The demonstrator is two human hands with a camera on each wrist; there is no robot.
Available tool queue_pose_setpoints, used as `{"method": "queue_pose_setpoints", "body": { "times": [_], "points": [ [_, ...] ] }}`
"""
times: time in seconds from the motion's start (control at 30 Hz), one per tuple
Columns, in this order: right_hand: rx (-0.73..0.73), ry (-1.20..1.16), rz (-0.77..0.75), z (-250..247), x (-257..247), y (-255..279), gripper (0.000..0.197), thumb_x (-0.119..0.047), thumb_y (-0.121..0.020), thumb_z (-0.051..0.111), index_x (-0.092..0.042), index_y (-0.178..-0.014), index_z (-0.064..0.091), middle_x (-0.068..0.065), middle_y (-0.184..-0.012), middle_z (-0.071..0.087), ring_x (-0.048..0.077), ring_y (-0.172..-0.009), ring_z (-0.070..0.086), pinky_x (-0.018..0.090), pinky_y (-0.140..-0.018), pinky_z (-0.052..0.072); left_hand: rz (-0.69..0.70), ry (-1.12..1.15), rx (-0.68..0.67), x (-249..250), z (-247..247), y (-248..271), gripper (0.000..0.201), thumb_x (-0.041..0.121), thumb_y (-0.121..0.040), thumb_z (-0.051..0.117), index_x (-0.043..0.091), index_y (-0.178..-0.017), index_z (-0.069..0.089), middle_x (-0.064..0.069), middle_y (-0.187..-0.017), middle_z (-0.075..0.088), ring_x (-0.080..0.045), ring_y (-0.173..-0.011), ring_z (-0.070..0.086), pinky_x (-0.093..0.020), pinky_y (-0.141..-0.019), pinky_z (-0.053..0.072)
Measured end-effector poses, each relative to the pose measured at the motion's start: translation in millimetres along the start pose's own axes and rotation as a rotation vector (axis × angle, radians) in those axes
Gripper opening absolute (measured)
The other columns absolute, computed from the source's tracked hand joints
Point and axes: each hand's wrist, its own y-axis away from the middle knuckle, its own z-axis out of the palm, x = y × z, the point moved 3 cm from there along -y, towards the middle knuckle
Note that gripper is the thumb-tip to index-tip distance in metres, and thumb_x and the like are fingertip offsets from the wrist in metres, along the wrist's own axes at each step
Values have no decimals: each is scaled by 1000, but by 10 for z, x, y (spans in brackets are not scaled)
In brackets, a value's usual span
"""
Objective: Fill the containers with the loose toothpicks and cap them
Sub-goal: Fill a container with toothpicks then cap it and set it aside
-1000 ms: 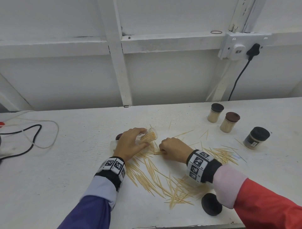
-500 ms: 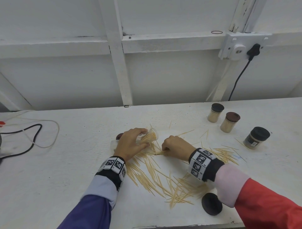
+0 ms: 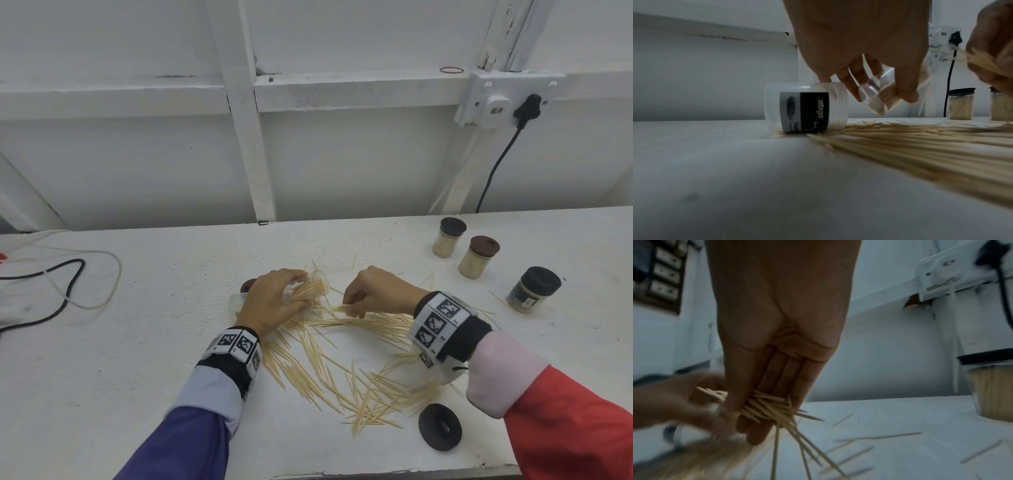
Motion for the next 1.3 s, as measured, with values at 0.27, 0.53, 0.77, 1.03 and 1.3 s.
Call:
{"method": "queue_pose_setpoints", "body": {
  "times": [0.27,0.53,0.77,1.03,1.3],
  "points": [
    [113,-232,22,-296,17,-32,9,-7,-82,74,-14,-78,74,-4,-64,71,8,-60,68,15,-59,49,-5,-2,-3,5,-2,0,53,28,-77,82,15,-124,62,4,-117,66,-11,-108,58,-23,-93,36],
    [116,-162,120,-349,97,-96,5,-8,-82,74,-9,-78,75,3,-69,73,12,-61,70,22,-61,56,-50,11,5,-8,4,-8,54,33,-79,80,18,-126,60,11,-116,63,-3,-105,53,-23,-93,38],
    [92,16,135,-325,-79,-206,5,-10,-84,72,-7,-83,75,2,-69,72,10,-59,69,26,-62,58,-13,7,-14,1,-1,-6,55,35,-78,79,20,-127,60,14,-115,60,-1,-104,51,-22,-93,37],
    [137,218,69,-240,-370,-389,11,-20,-87,67,-14,-79,73,-5,-67,69,8,-57,68,23,-57,51,-2,28,-52,40,2,-3,56,37,-77,79,21,-127,60,20,-112,56,0,-103,51,-20,-92,37],
    [11,-428,185,-286,-214,-387,20,-4,-83,74,4,-100,69,26,-89,71,26,-67,68,27,-60,57,-55,34,-54,36,-1,7,56,36,-78,80,20,-128,59,12,-113,62,-3,-102,54,-22,-91,42]
  ]
}}
